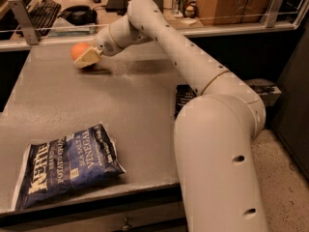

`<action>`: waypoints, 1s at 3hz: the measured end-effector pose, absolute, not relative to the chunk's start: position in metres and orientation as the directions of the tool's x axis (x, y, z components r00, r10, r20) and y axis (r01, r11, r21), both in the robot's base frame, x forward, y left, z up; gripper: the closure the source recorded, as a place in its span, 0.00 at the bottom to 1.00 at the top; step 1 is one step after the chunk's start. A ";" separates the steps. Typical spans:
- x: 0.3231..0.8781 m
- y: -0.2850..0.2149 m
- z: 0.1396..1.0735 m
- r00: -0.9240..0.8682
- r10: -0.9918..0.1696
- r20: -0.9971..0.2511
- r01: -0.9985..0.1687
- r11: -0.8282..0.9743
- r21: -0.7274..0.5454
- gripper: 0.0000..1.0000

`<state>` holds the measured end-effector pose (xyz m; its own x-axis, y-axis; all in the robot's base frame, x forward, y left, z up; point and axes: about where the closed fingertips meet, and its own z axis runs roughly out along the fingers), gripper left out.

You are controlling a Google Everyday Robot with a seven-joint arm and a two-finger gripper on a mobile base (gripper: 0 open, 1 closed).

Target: Move orange near rxbar chocolate

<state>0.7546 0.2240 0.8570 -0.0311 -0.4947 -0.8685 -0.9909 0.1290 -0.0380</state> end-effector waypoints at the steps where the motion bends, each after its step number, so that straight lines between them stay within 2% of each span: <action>1: 0.750 0.203 0.872 -0.011 -0.506 -0.862 -0.986 0.150 -0.076 0.95; 2: 0.733 0.172 0.893 0.016 -0.532 -0.846 -0.979 0.162 -0.120 1.00; 3: 0.703 0.139 0.897 -0.013 -0.555 -0.832 -0.975 0.190 -0.111 1.00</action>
Offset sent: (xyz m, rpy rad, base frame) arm -0.0439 -0.0975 0.0656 -0.0822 -0.1332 -0.0656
